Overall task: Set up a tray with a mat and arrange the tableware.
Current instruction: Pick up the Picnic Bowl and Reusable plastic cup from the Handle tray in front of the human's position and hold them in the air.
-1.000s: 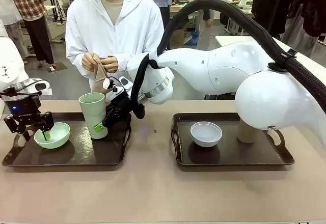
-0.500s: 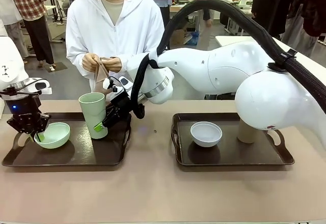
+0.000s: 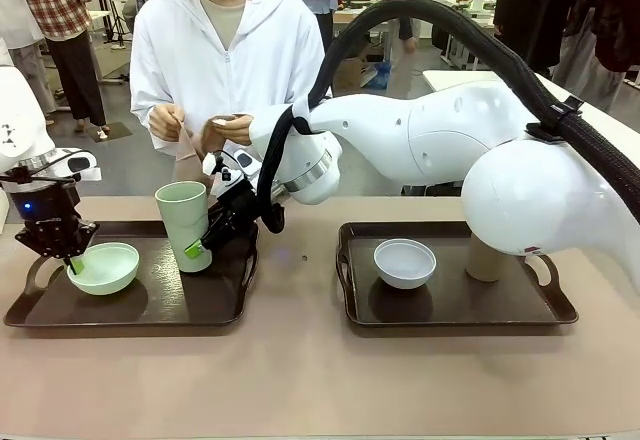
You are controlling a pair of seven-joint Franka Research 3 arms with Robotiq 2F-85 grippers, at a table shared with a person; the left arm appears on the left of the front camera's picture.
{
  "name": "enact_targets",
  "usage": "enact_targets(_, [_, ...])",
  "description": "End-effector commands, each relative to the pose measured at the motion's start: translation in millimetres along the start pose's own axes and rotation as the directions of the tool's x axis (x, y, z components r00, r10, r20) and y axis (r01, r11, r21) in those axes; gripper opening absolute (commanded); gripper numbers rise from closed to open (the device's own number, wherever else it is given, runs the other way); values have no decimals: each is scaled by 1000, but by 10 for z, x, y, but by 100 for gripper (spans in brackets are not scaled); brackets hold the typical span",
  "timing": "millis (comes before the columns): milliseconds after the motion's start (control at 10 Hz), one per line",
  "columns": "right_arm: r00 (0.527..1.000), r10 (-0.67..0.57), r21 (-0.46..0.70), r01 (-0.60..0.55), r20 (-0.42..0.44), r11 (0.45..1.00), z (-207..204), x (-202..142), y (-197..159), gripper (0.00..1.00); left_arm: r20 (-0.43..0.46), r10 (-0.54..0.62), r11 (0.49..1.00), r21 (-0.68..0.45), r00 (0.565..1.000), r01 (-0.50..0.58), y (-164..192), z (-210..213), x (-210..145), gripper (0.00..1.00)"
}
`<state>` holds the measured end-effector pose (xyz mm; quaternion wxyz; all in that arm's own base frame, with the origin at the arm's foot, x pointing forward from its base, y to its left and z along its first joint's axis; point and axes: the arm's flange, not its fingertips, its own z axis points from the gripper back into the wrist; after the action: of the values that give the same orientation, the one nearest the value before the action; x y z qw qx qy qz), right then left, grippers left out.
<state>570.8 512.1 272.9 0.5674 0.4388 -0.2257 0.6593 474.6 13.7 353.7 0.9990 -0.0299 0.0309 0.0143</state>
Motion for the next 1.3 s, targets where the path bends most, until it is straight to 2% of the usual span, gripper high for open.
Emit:
enact_targets(0, [999, -23, -12, 23, -24, 1000, 160, -1, 145, 24, -60, 51, 999, 9, 997, -50, -30, 101, -34, 0])
enact_targets(300, [1000, 7, -84, -9, -28, 996, 583, 304, 732, 24, -74, 24, 995, -93, 997, -31, -99, 720, -140, 0])
enact_targets(500, [996, 58, -190, -69, -62, 979, 894, 675, 1264, 24, -18, -17, 994, -109, 1000, 15, -194, 1306, -356, 0])
enact_targets(800, [985, 147, -310, -168, -92, 936, 1173, 1243, 1861, 24, 52, -15, 994, -107, 999, 20, -251, 1839, -530, 0])
enact_targets(1000, [983, 151, -322, -175, -100, 930, 1193, 1361, 1962, 24, 66, 12, 993, -119, 998, -5, -225, 1941, -538, 0])
enact_targets(1100, [989, 125, -308, -143, -77, 941, 1214, 1328, 1868, 24, 62, -21, 995, -96, 998, 26, -252, 1961, -566, 0])
enact_targets(1200, [979, 173, -304, -197, -106, 932, 1247, 1533, 1946, 24, 62, -21, 995, -96, 998, 26, -252, 1961, -566, 0])
